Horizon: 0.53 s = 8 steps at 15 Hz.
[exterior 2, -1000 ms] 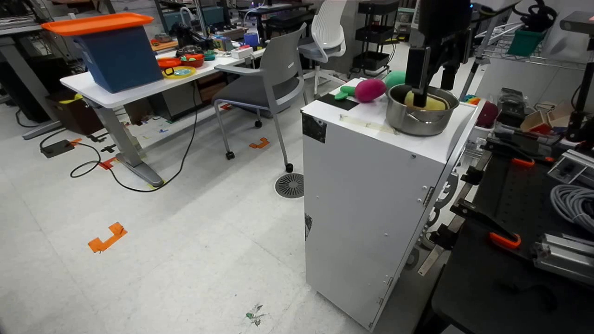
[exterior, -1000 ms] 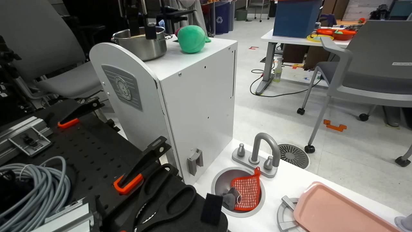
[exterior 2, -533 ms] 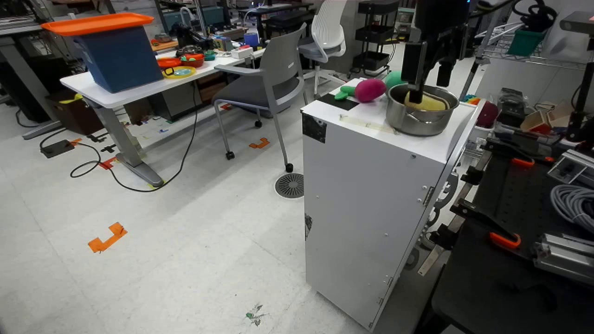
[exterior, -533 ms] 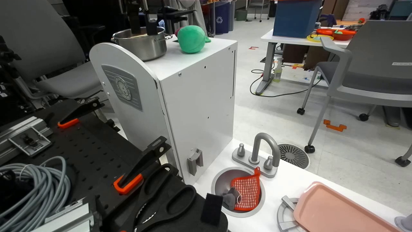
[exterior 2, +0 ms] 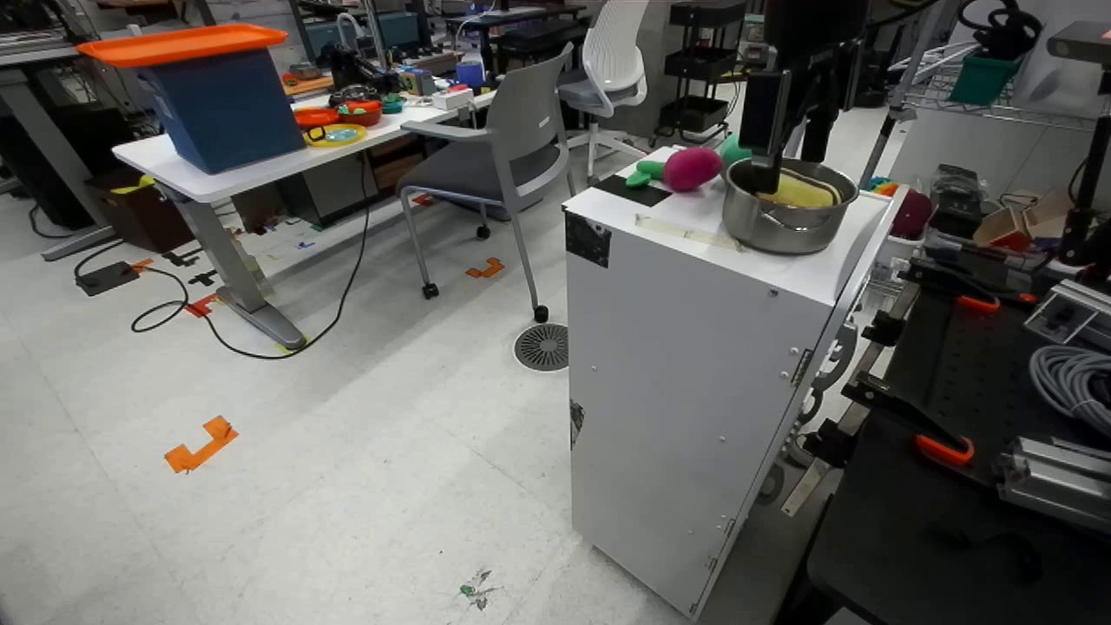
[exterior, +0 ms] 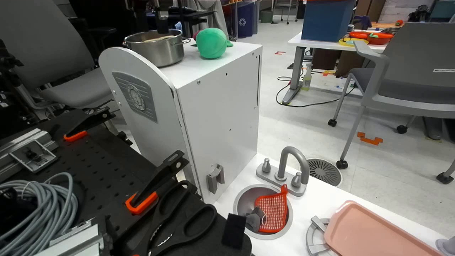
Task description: Remove the yellow plushy from the pot and put it in the sink
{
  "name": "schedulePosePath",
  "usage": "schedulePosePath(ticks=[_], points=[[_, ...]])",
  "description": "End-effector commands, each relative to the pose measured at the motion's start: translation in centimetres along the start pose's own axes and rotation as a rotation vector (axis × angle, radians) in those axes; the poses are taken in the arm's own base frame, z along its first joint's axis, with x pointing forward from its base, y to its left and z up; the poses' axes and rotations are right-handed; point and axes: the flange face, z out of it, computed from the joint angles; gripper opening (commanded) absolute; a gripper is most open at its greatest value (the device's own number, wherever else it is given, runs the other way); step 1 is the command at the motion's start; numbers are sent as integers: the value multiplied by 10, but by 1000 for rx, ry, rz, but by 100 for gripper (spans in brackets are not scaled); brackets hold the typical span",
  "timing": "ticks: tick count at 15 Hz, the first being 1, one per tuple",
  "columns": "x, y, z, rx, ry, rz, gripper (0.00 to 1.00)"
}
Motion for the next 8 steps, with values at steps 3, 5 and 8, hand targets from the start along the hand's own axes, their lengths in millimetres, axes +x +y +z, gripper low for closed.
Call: schedulePosePath(ticks=[3, 5, 8], points=[[0, 0, -3, 29, -6, -47, 100], [0, 0, -4, 29, -4, -55, 100], [0, 3, -3, 19, -2, -55, 100]])
